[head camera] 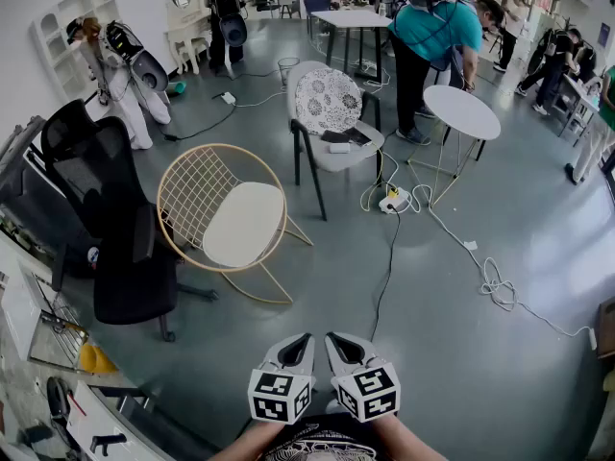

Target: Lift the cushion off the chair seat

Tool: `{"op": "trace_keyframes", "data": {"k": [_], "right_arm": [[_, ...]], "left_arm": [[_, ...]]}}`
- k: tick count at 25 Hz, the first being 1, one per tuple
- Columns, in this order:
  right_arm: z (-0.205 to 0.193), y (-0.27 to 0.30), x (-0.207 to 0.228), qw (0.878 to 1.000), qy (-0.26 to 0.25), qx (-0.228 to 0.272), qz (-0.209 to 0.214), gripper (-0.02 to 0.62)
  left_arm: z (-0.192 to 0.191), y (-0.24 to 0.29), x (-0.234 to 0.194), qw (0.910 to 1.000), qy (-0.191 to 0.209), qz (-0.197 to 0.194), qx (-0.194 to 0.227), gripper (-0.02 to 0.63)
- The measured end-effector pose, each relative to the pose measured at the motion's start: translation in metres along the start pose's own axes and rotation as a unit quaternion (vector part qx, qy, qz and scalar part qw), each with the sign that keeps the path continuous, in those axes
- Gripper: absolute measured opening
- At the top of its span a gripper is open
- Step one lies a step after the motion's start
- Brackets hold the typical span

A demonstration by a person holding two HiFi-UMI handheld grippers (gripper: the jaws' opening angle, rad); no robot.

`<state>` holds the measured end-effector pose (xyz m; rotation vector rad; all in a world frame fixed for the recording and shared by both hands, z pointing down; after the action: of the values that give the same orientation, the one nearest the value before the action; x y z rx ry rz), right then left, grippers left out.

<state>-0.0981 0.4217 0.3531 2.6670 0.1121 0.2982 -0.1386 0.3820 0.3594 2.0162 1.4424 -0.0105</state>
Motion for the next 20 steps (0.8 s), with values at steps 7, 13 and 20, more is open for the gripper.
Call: {"op": "trace_keyframes", "data": {"k": [7, 13, 20], "right_arm": [[0.000, 0.014, 0.013, 1.000, 0.010, -0.007, 0.019, 0.000], [0.001, 0.023, 0.039, 0.998, 0.024, -0.017, 0.053, 0.000], [0.004, 0.030, 0.077, 0.997, 0.029, -0.015, 0.073, 0.000]], "left_arm": [[0.008, 0.021, -0.001, 0.9999, -0.008, -0.007, 0.003, -0.009], [0.015, 0.048, 0.005, 0.9998, -0.013, 0.015, -0.007, -0.008], [0.023, 0.075, 0.014, 0.9991, 0.005, 0.040, -0.014, -0.008]]}}
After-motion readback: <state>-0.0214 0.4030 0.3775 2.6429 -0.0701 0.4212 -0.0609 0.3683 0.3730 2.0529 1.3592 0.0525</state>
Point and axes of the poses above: the fingertips, and each gripper's own axes: y forward along the fingers, x to its right, z out of its top, the point moved 2 cm from there along -y, backward along the fingers, and after that the axes turned 5 degrees about -y, right-handed, at the moved point
